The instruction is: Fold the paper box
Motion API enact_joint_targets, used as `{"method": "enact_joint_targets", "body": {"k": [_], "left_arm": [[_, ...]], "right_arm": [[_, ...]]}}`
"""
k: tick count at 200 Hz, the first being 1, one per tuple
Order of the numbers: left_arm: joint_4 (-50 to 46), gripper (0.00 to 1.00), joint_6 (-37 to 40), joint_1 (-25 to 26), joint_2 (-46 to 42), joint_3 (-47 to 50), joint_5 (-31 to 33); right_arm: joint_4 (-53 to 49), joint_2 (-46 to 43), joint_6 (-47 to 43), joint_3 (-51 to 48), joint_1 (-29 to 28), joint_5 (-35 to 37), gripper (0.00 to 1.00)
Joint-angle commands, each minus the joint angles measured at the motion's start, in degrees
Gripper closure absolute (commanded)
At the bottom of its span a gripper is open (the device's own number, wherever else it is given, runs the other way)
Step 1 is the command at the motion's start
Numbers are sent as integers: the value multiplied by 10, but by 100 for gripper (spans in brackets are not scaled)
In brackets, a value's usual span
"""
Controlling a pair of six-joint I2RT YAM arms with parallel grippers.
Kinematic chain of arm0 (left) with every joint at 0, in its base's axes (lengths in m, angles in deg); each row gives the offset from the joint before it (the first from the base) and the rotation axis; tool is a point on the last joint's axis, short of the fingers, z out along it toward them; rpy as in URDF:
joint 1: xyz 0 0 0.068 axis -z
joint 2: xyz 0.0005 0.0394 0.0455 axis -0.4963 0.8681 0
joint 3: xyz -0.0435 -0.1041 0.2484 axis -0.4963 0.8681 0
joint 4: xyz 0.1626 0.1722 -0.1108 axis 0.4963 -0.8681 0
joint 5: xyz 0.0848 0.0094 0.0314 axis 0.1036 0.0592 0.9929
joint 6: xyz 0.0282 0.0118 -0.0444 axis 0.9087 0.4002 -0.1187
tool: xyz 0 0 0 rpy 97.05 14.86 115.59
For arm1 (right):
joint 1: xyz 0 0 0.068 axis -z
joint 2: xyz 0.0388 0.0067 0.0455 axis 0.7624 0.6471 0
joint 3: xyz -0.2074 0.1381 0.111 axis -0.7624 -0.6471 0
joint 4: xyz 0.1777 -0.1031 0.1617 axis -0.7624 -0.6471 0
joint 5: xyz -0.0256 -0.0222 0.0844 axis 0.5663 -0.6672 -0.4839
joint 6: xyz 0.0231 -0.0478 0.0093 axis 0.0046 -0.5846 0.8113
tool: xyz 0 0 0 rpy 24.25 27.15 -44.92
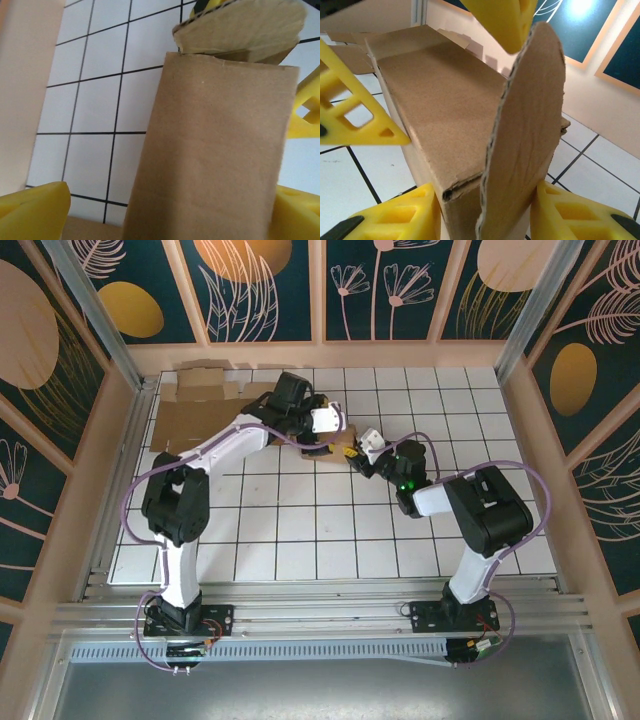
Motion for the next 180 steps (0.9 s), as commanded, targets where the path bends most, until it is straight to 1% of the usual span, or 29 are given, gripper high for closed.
{"method": "enact_joint_targets", "body": {"k": [1,17,33,46,60,68,76,92,100,109,116,130,144,161,180], "left_arm": [[-61,9,22,9,35,-43,-6],[-95,19,21,11,53,-66,-6],[-119,35,18,11,65,-85,-7],[-128,45,15,11,68,-91,-9],[-133,53,15,11,68,-93,-9],[-133,55,15,11,65,-92,-8],[-133,58,14,11,61,-90,-8],[-128,60,13,11,46,-80,-5],[-117,61,9,11,35,-69,-5],[-100,62,4,11,16,-52,-9],[-79,64,-2,10,-2,-34,-14],[-17,64,-21,6,-49,17,-34],[82,64,-58,-4,-106,85,-73],[227,64,-138,-31,-178,170,-147],[395,63,-253,-66,-235,249,-226]], "right_arm": [[1,-23,-5,-6,1,-14,56],[3,-23,-4,-7,0,-14,56],[2,-24,-6,-7,1,-15,56],[4,-25,-5,-6,1,-17,55],[10,-28,-1,-7,1,-12,52],[20,-34,4,-10,1,-4,46],[31,-44,12,-16,0,5,38],[35,-81,21,-26,3,5,17],[23,-104,27,-29,6,-1,11],[3,-130,40,-29,13,-15,9],[-11,-152,57,-29,22,-30,8],[-29,-189,100,-31,47,-60,7],[-37,-218,143,-33,73,-94,7],[-34,-248,192,-36,105,-135,6],[-30,-266,255,-24,132,-197,5]]}}
